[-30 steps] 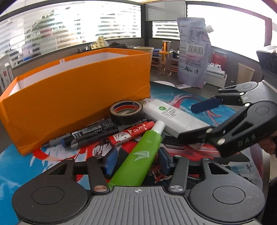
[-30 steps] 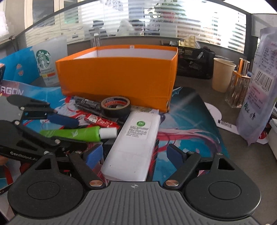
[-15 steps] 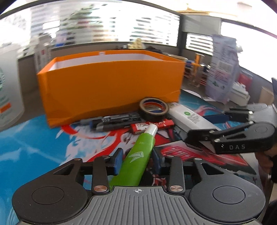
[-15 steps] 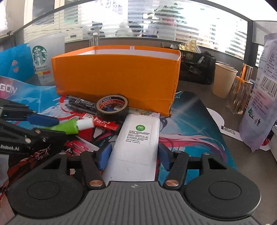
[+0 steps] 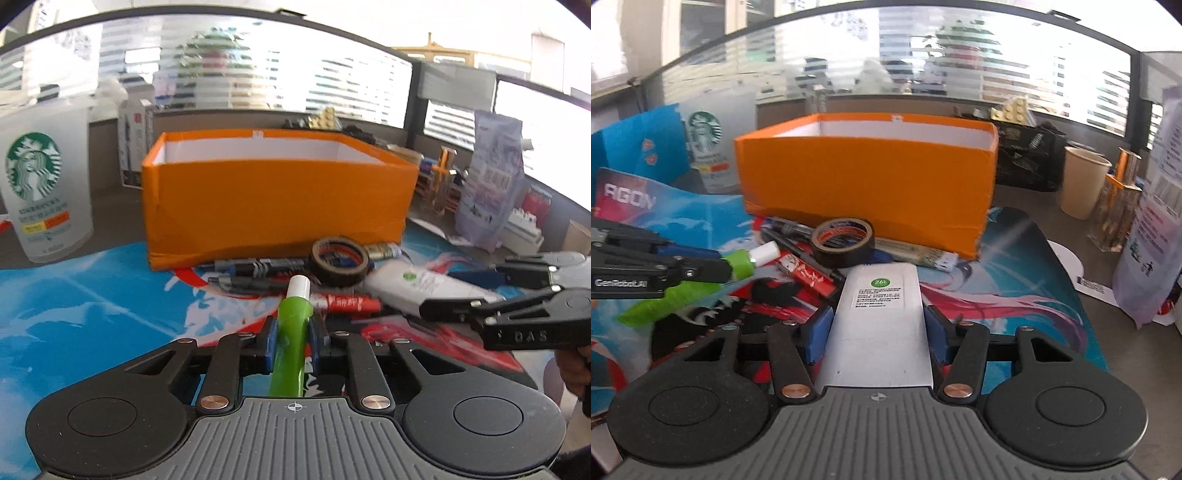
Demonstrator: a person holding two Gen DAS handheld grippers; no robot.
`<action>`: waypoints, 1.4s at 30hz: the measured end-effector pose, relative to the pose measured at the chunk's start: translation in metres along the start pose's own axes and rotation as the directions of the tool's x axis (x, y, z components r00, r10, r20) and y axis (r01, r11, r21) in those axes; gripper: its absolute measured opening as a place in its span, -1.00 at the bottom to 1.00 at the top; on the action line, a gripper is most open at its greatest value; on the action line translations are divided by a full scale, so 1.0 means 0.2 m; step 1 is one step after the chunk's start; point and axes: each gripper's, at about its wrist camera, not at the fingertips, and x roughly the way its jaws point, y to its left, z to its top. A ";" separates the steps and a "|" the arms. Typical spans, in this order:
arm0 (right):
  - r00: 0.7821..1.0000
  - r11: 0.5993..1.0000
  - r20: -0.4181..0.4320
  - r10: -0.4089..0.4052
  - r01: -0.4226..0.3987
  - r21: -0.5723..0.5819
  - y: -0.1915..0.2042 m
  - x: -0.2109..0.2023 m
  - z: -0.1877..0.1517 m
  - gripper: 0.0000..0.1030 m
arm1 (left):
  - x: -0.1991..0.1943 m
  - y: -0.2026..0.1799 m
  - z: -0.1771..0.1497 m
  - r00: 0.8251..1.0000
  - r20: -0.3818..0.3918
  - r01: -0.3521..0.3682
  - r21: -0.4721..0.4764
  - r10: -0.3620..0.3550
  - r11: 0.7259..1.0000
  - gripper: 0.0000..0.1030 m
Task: Organize rigid objects
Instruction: 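Grasp the green tube with the left gripper while the right gripper grasps the white power bank, then lift the green tube and white power bank up toward the orange box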
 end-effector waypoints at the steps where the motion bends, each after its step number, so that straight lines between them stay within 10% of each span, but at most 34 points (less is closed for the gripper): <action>1: 1.000 1.000 0.002 0.013 -0.013 -0.001 0.01 -0.01 0.01 -0.02 | -0.01 0.00 0.00 1.000 0.007 0.000 0.001 0.000 1.000 -0.70; 15: 0.998 0.999 -0.058 0.004 -0.006 -0.034 0.05 0.06 -0.04 -0.02 | -0.01 0.04 -0.05 0.998 -0.020 -0.052 -0.006 0.052 0.999 -0.75; 20: 0.997 0.997 -0.071 0.005 -0.011 -0.083 0.06 0.11 -0.01 -0.01 | 0.02 0.02 -0.03 0.998 -0.029 -0.062 -0.005 0.062 0.998 -0.55; 24: 0.997 0.996 -0.069 0.020 -0.026 -0.083 0.05 0.15 0.01 -0.02 | 0.07 0.00 -0.03 0.997 -0.061 -0.053 0.013 0.054 0.999 0.13; 26: 0.998 0.996 -0.064 0.022 -0.028 -0.086 0.05 0.15 0.01 -0.03 | 0.10 -0.01 -0.05 0.997 -0.056 -0.056 0.022 0.057 0.998 0.15; 30: 0.999 0.995 -0.048 0.011 -0.016 -0.095 0.06 0.14 0.00 -0.03 | 0.11 0.00 -0.04 0.996 -0.048 -0.069 0.018 0.069 0.997 -0.46; 42: 1.000 0.998 0.009 0.006 -0.006 -0.058 0.03 0.05 0.05 -0.04 | -0.02 0.00 0.02 0.998 0.017 -0.058 -0.002 0.058 0.998 -0.47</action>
